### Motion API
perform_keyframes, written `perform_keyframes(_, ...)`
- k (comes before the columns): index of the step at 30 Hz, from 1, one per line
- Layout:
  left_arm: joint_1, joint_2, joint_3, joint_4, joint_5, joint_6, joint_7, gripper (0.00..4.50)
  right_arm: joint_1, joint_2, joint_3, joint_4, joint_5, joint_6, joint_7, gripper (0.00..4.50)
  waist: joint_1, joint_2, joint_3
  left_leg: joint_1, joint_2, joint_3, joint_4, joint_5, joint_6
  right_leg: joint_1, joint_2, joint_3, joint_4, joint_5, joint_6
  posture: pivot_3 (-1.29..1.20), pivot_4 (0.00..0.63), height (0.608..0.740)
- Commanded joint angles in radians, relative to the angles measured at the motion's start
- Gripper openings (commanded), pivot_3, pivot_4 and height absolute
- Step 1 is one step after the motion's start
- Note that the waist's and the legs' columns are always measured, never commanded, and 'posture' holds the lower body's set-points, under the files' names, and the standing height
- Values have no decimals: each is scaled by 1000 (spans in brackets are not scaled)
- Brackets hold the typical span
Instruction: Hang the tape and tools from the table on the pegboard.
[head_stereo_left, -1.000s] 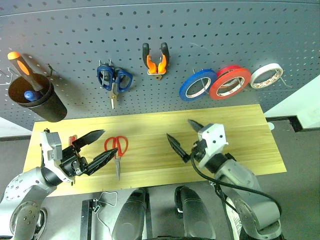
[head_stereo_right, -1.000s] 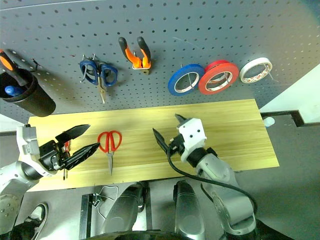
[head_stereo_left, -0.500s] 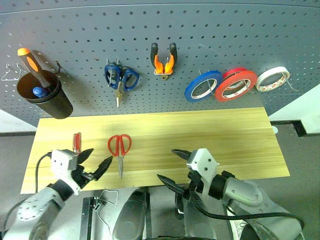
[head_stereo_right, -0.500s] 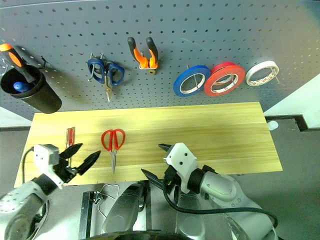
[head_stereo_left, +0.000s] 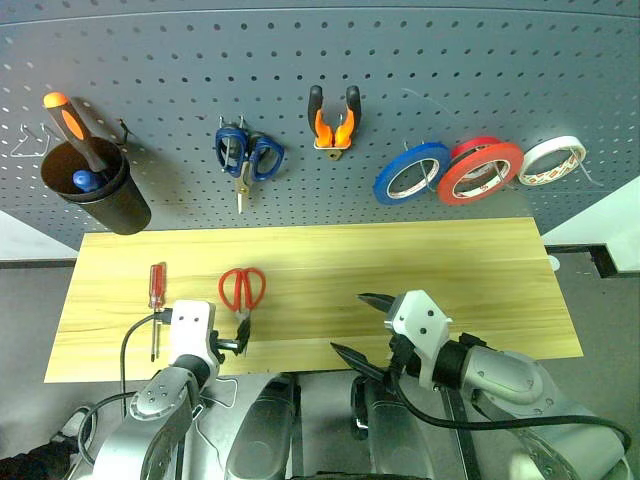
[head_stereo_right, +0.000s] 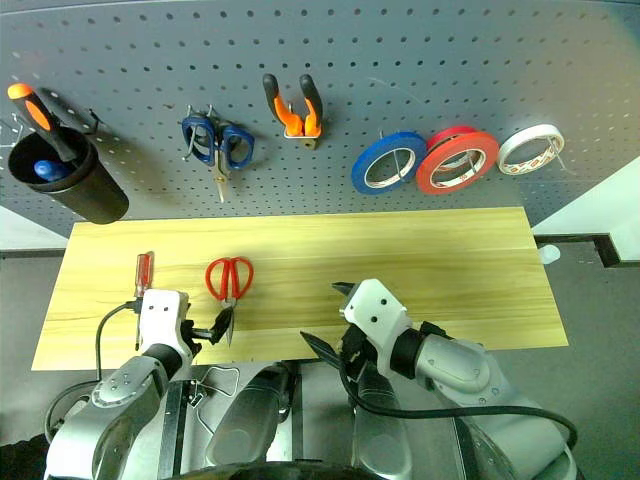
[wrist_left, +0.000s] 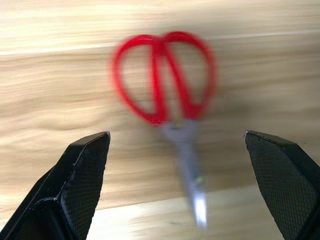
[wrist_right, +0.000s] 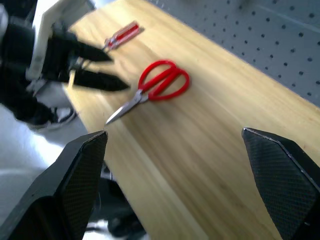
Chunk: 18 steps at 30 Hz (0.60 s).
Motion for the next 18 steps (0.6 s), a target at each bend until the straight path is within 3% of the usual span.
perform_keyframes(1,-10,-18,-11,-13,35,15,27,4500,3,-4,-8,-51,12,-9,2,4486,-1,0,0,0,0,0,0,0,0,0,0,0,0,0,0,36,334,725)
perform_keyframes(18,-89,-117,-53,120,111,18,65,4500,29,-45,-35,-84,27,12,6,4486,-4,0,1,0,0,0,0,0,1,0,0,0,-1,0,0,-5,357,725)
